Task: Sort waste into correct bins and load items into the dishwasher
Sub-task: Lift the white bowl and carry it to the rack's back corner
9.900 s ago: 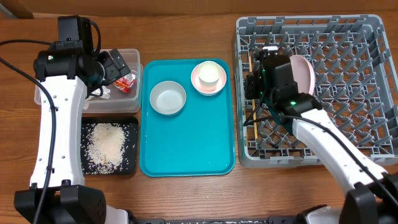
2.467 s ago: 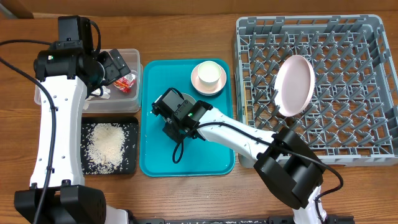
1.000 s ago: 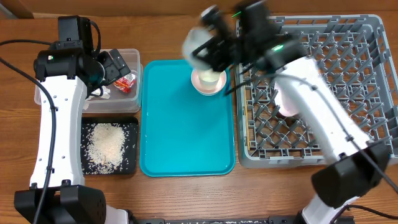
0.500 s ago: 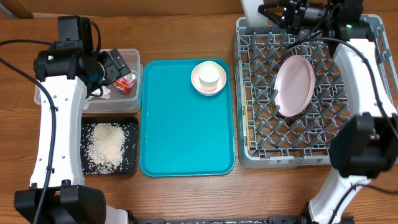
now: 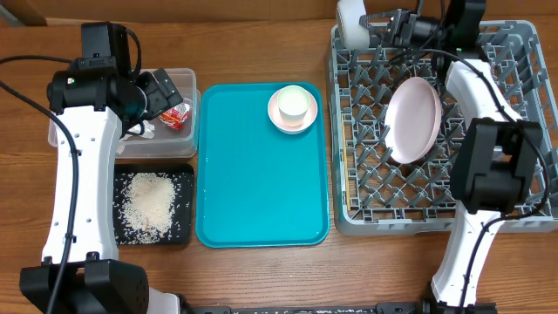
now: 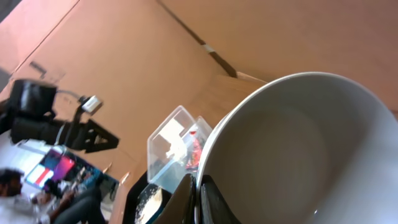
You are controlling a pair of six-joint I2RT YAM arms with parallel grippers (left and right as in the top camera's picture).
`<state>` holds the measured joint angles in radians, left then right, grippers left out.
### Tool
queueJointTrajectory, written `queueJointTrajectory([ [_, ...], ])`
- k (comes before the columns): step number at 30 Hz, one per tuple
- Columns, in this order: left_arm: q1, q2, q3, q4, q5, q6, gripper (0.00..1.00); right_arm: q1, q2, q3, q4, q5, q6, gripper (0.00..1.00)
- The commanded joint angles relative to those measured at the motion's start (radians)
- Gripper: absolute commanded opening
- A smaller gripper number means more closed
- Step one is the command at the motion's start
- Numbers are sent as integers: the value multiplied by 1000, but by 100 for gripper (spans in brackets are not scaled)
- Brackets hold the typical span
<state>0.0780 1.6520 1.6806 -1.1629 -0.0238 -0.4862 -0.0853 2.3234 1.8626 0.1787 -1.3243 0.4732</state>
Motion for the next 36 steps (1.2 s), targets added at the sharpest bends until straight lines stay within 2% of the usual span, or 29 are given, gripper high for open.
queueJointTrajectory([
  [1, -6, -5, 8, 0, -10, 22, 100, -8, 23, 16, 12, 30, 29, 4],
  [18, -6, -5, 8, 0, -10, 22, 100, -13, 80, 16, -5, 53, 36, 4],
  [24, -6, -5, 8, 0, -10, 22, 100, -27, 80, 16, -8, 56, 37, 8],
  [36, -6, -5, 8, 0, -10, 22, 100, -78, 80, 16, -39, 55, 108, 8],
])
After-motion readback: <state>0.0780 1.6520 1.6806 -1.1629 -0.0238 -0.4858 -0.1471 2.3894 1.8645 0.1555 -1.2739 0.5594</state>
